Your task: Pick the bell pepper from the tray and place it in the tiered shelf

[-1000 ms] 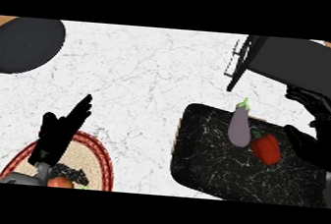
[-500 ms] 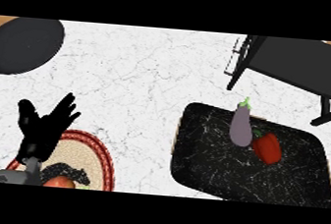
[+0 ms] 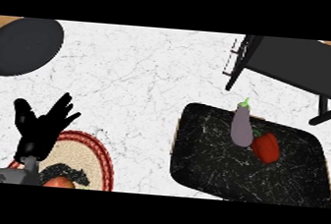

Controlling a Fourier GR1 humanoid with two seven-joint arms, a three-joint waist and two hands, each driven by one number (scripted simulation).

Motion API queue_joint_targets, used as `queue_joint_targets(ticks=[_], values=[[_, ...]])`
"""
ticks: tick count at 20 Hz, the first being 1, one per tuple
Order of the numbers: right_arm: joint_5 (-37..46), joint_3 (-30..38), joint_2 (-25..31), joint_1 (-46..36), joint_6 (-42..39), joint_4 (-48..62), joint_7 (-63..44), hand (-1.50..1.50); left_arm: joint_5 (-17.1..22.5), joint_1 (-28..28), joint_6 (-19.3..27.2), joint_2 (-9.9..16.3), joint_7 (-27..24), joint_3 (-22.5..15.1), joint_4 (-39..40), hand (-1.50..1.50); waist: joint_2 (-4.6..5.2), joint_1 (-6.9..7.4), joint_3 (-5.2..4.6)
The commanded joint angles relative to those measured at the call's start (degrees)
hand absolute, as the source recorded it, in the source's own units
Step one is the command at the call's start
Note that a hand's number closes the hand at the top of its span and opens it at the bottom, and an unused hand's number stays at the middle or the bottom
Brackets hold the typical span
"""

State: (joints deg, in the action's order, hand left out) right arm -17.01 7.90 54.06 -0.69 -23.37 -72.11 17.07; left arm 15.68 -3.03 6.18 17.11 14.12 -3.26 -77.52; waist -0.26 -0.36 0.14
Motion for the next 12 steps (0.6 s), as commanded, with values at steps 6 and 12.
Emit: queue_joint_targets(ticks=[6, 12], values=[[0.32, -3.76, 2.93, 3.01, 2.07, -23.0, -23.2, -1.5, -0.54, 1.51, -0.27, -0.65, 0.73, 0.37, 0.49, 0.0, 0.05, -0.33, -0.27], [4.86, -9.41, -1.5, -4.33, 12.21, -31.89, -43.36, -1.5, -0.49, -0.58, -2.09, 0.68, 0.82, 2.04, 2.23, 0.0, 0.3, 0.6, -0.24]])
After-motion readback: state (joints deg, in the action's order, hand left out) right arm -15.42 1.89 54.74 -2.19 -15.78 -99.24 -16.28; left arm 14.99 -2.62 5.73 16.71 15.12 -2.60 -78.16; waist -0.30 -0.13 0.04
